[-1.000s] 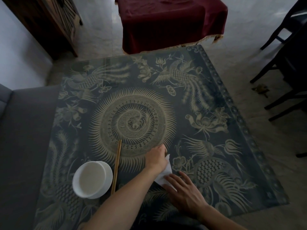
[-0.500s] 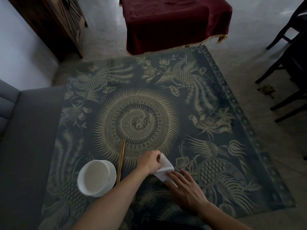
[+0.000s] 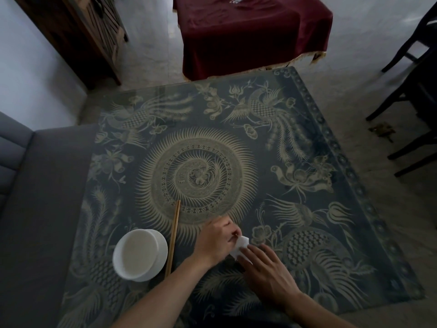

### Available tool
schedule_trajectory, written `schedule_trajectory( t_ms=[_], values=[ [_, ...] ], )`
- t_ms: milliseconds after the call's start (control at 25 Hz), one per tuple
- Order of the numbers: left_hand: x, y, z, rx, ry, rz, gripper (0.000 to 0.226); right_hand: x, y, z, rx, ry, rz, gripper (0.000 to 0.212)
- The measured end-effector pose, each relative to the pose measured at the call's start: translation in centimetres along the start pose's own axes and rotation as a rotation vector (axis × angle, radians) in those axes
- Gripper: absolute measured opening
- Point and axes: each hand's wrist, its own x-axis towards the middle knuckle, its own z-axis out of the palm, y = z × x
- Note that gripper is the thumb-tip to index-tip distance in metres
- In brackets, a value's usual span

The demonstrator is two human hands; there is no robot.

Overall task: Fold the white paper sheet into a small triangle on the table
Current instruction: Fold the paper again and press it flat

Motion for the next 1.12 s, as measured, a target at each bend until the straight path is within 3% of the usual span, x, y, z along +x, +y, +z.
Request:
schedule_trajectory(
  t_ms=[160, 360, 480, 840, 1000, 1120],
  values=[
    [-2.3, 0.6, 0.9, 0.042, 0.009, 0.076, 0.014, -2.5, 0.2, 0.4, 0.010, 0.074, -0.034, 0.033],
    [-3.8, 0.9, 1.6, 0.106, -0.062, 0.135, 0.018, -3.2, 0.5, 0.0, 0.013, 0.063, -0.042, 0.043],
    [-4.2, 0.9, 1.9, 0.143, -0.107, 0.142, 0.020, -3.9, 0.9, -0.6, 0.059, 0.063, -0.072, 0.031],
    [-5.1, 0.2, 3.1, 0.190, -0.135, 0.170, 0.015, -4.3, 1.3, -2.0, 0.113, 0.012, 0.051, 0.023],
    [-6.5, -0.6, 3.0, 0.203, -0.057, 0.115, 0.024, -2.0, 0.4, -1.9, 0.131, 0.028, 0.162, 0.038],
    [-8.1, -1.0, 3.4, 0.243, -0.093, 0.110, 0.044, 0.3, -0.9, -1.6, 0.074, -0.018, 0.191, 0.045]
  ],
)
